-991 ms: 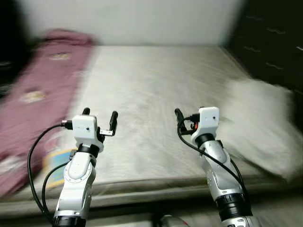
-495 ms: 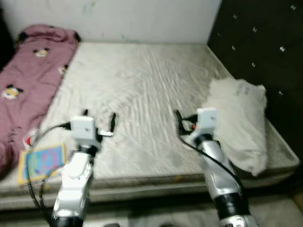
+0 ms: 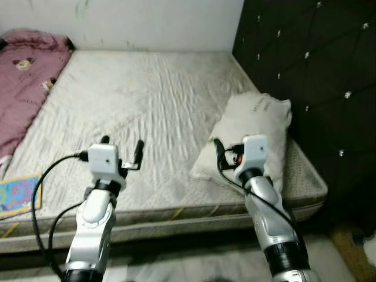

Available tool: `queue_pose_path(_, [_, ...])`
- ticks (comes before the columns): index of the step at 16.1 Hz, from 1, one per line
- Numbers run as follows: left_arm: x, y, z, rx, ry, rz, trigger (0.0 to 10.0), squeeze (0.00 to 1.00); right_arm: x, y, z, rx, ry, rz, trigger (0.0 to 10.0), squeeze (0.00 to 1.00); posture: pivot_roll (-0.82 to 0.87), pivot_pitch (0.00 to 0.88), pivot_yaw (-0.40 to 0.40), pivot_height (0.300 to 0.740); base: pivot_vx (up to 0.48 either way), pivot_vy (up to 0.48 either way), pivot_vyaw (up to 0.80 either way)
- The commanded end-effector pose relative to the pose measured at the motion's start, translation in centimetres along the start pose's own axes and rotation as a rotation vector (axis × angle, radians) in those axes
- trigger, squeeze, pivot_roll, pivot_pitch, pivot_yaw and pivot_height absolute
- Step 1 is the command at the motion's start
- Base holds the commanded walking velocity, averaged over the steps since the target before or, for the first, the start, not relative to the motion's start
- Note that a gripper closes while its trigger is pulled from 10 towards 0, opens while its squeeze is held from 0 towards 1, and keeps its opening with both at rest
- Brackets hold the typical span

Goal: Clean up the room

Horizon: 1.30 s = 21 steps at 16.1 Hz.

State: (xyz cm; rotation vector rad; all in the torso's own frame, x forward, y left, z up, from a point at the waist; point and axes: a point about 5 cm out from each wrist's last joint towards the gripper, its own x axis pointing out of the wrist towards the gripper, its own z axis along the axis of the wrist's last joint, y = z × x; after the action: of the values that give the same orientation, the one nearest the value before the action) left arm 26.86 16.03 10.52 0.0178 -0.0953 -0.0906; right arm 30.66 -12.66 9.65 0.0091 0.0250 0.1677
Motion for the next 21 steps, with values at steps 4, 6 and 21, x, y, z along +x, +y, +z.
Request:
queue_pose_path(4, [0.18, -0.62, 0.26, -0.017, -0.018, -0.012, 10.0, 0.0, -0.09, -0.79, 0.12, -0.016, -0.005, -0.015, 10.0, 0.0, 0.03, 0.0, -0.034, 0.74, 0.0, -0.063, 0.0])
queue_pose_path(6, [0.18, -0.57, 0.34, -0.021, -0.022, -0.013, 10.0, 0.0, -0.04, -0.8, 0.15, -0.016, -0.005, -0.016, 10.0, 0.0, 0.03, 0.0, -0.035, 0.74, 0.0, 0.0, 0.0])
queue_pose_path(21, [0.21, -0.82, 0.61, -0.028, -0.042, -0.047, 10.0, 0.0, 0.03, -0.75, 0.23, -0.018, -0.008, -0.02, 10.0, 0.0, 0.03, 0.0, -0.031, 0.74, 0.299, 0.0, 0.0])
